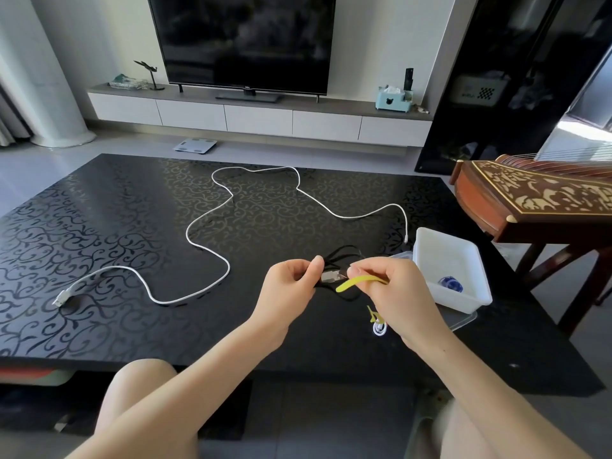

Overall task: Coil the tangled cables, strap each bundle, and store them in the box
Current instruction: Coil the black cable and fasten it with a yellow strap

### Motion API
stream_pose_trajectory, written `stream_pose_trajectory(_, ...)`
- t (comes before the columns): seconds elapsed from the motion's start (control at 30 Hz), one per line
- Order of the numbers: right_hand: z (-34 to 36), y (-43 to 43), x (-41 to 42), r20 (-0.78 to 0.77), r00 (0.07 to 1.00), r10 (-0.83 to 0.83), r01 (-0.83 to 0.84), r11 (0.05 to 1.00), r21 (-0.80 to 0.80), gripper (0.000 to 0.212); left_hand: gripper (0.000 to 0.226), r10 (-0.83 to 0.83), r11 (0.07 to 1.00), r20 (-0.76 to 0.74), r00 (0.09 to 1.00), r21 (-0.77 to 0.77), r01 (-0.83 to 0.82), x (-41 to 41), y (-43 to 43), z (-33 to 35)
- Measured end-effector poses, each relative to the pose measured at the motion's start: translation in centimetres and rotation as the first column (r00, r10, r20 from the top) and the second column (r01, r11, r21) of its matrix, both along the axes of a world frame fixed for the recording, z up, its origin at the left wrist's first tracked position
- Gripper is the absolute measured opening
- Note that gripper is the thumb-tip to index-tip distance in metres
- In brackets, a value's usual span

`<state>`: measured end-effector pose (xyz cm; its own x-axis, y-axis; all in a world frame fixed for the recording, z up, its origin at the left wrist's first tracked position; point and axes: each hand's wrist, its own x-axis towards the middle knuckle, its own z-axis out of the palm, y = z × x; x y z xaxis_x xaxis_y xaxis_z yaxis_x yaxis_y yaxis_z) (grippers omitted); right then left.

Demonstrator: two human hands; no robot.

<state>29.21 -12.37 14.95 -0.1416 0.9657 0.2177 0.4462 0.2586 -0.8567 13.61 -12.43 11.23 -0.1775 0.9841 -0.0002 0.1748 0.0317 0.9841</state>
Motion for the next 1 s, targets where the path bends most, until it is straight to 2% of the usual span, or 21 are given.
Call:
stream_pose_trajectory(0.1, -0.2, -0.5, 0.0, 0.036, 0.998, -0.046, 0.041, 0.992, 0.119, 0.012, 0.046, -0.016, 0.996, 0.123, 0.992, -0.081, 0.026, 0.5, -0.3, 0.1)
stream_pose_trajectory(0.17, -0.6, -0.8, 0.1, 0.046, 0.997, -0.068, 0.059, 0.982, 0.177, 0.011, 0.044, -0.028, 0.993, 0.162, 0.986, -0.109, 0.046, 0.7, -0.4, 0.2)
stream_pose_trajectory(0.27, -1.0, -0.9, 0.3, 0.060, 0.994, -0.093, 0.081, 0.982, 0.169, 0.011, 0.043, -0.053, 0.986, 0.227, 0.972, -0.141, 0.087, 0.9, -0.6, 0.5)
stream_pose_trajectory(0.37, -0.9, -1.0, 0.5, 0.054, 0.996, -0.075, 0.067, 0.987, 0.144, 0.014, 0.044, -0.064, 0.987, 0.206, 0.976, -0.130, 0.093, 1.0, -0.7, 0.8)
stream_pose_trajectory(0.47, -0.3, -1.0, 0.9, 0.076, 0.997, -0.021, 0.008, 0.986, 0.167, 0.032, 0.049, -0.039, 0.997, 0.114, 0.993, -0.058, 0.046, 1.0, -0.7, 0.9)
stream_pose_trajectory(0.6, 0.2, -0.8, 1.2, 0.153, 0.988, 0.008, -0.030, 0.990, 0.139, 0.017, 0.050, -0.001, 0.999, 0.011, 1.000, 0.042, 0.001, 1.1, -0.6, 0.9)
stream_pose_trajectory(0.73, 0.7, -0.4, 1.4, 0.145, 0.989, 0.025, -0.033, 0.998, 0.052, 0.017, 0.048, 0.049, 0.992, -0.162, 0.986, 0.123, -0.029, 1.1, -0.6, 0.7)
stream_pose_trajectory(0.87, 1.3, -0.1, 1.7, 0.148, 0.987, 0.058, -0.059, 0.998, 0.004, 0.027, 0.034, 0.181, 0.958, -0.453, 0.873, 0.282, -0.053, 1.1, -0.8, 0.9)
stream_pose_trajectory(1.0, 1.6, 0.1, 1.7, 0.175, 0.983, 0.062, -0.062, 0.998, -0.007, 0.026, 0.030, 0.354, 0.877, -0.588, 0.728, 0.479, -0.040, 1.4, -1.0, 1.4)
